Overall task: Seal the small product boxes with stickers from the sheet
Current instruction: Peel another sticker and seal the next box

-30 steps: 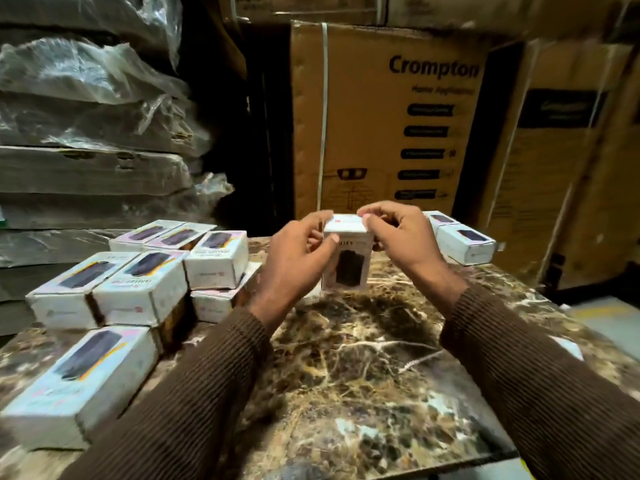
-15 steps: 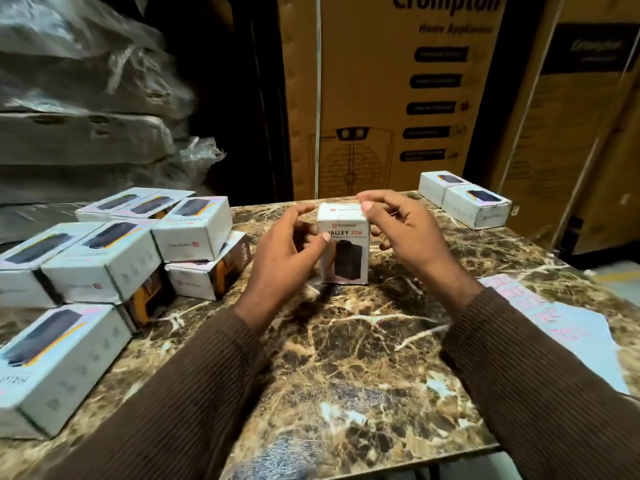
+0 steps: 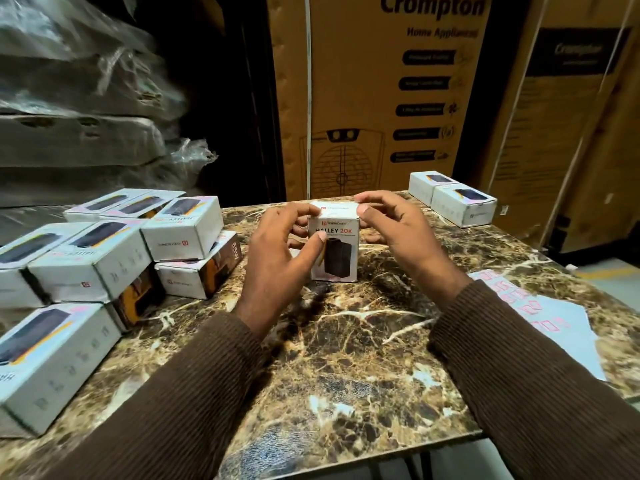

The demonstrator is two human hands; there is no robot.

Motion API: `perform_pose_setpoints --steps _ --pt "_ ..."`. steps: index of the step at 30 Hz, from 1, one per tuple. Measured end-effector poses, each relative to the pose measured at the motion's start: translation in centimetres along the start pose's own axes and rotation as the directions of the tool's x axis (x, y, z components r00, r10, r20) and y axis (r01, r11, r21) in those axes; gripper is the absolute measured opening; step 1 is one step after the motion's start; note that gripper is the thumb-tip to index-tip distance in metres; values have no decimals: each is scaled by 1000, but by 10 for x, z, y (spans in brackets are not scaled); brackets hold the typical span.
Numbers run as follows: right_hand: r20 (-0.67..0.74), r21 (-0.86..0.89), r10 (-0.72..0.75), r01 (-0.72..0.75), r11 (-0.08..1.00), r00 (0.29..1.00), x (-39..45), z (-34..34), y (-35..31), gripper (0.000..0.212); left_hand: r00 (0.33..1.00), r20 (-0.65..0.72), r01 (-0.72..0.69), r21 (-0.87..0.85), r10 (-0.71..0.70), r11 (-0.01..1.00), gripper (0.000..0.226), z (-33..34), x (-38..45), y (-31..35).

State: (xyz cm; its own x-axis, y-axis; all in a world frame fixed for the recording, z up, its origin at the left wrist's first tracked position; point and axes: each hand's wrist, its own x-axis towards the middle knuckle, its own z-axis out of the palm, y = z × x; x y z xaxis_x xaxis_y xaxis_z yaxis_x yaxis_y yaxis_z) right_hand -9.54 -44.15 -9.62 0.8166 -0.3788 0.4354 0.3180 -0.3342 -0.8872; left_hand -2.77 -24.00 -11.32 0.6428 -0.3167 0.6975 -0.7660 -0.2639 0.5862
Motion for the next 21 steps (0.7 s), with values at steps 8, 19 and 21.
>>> perform_pose_setpoints --steps 8,19,21 --pt "-19 -33 -36 36 999 999 -2 2 -1 15 1000 18 11 24 -11 1000 44 3 0 -1" --pt "22 28 -9 8 1000 1000 -9 6 -7 16 999 42 14 1 -14 1000 63 2 -1 5" --pt "22 67 11 -12 998 1000 -9 6 -7 15 998 59 19 5 -19 1000 60 2 0 4"
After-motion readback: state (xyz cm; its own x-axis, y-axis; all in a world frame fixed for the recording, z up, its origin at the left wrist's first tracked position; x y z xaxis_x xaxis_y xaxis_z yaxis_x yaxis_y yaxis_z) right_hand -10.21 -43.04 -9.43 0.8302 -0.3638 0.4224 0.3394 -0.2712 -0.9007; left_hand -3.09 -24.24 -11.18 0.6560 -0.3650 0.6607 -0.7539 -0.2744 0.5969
